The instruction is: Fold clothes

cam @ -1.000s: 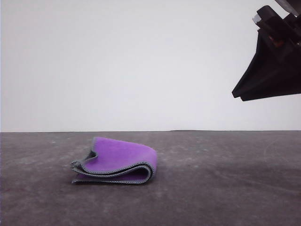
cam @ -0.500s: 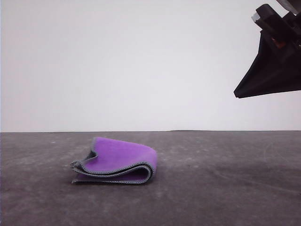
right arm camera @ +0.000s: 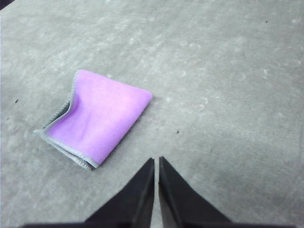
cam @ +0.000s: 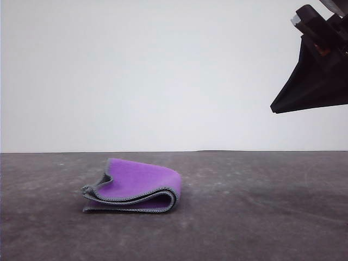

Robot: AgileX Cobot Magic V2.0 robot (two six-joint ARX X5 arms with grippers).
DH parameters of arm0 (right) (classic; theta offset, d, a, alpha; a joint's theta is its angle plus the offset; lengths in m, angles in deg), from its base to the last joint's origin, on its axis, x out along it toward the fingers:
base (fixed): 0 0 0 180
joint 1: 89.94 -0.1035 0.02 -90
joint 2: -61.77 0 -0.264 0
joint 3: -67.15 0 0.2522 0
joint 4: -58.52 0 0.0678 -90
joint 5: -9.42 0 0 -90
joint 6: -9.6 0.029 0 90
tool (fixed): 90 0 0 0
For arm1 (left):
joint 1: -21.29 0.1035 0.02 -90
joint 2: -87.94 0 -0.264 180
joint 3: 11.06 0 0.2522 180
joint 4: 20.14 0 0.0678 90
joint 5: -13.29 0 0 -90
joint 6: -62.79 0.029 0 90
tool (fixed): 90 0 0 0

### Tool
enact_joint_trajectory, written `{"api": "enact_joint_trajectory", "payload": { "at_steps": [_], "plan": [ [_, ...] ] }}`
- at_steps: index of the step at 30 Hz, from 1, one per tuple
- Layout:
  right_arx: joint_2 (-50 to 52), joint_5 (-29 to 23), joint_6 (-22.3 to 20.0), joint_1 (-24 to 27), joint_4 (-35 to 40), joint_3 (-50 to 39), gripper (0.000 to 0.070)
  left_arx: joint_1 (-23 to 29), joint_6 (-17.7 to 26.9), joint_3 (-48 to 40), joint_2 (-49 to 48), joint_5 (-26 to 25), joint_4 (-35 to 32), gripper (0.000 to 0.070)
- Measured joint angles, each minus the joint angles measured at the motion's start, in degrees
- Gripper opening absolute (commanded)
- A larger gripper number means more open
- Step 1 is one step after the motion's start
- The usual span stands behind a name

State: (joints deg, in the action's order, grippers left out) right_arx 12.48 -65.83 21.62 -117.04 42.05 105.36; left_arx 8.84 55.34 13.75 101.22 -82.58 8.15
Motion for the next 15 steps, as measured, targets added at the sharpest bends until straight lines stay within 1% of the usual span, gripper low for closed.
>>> {"api": "enact_joint_trajectory", "payload": {
  "at_steps": [3,8,15],
  "plan": [
    [0.00,0.00,0.00,0.00,-0.02,0.00,0.0012,3.51,1.24,-3.79,-5.32,0.11,-0.33,0.0000],
    [0.00,0.00,0.00,0.00,-0.01,0.00,0.0012,8.61,2.37,-6.88,-11.18,0.11,0.12,0.0000],
    [-0.02,0.00,0.00,0.00,0.00,0.00,0.0012,13.87,3.10,-8.38,-13.05,0.23,-2.40,0.0000]
  ]
}}
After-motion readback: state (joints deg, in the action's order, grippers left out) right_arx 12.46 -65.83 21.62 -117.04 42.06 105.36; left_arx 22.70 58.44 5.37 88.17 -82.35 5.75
